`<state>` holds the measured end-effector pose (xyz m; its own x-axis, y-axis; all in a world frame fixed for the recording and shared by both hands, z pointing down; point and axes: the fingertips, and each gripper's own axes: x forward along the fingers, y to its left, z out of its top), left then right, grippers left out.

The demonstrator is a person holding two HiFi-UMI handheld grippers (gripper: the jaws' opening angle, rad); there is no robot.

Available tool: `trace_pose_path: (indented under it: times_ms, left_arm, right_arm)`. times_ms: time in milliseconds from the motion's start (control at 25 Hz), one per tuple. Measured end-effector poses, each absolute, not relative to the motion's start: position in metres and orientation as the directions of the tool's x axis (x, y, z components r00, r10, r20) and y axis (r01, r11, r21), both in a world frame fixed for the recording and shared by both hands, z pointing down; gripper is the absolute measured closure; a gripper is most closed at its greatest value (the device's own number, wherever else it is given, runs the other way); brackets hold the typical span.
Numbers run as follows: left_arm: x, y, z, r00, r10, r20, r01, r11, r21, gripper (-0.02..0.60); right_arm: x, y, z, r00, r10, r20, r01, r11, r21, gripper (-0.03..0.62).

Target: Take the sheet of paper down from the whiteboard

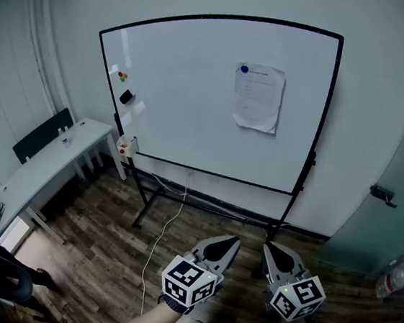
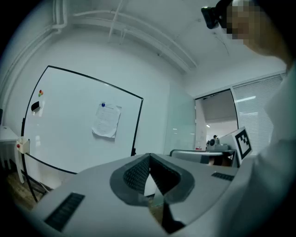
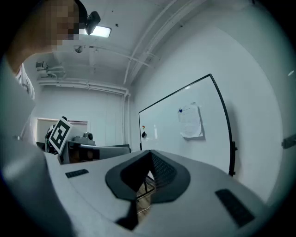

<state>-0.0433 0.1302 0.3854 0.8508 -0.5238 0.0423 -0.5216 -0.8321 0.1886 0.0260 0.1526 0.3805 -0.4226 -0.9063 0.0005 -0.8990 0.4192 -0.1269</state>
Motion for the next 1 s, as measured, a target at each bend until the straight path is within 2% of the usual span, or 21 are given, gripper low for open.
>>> trace_pose_path:
  times_ms: [480,760,1000]
  left_arm:
    - [-0.074,0.098,0.395,0.849,-0.526,0.053,-0.525,-0.829,0.191,0.568]
    - [-0.108,0.070,0.382,0.831,-0.557,0.015,-0.552,-0.820,0.148,0.568]
    - [-0.107,0.048,0.383,0.830,-0.557,0.018,-0.554,-0.820,0.143,0.568]
  right_arm:
    - [0.011,0.124,0.373,-0.379,-0.925,-0.027,-0.909,0.377,-0.179,0.580]
    - [-0.001,0.103,0.365,-0.344,-0.937,-0.059,-0.925,0.349,-0.154,0.580]
    - [0.001,0.082,0.368,-0.339,-0.939,-0.052,-0.926,0.343,-0.156,0.580]
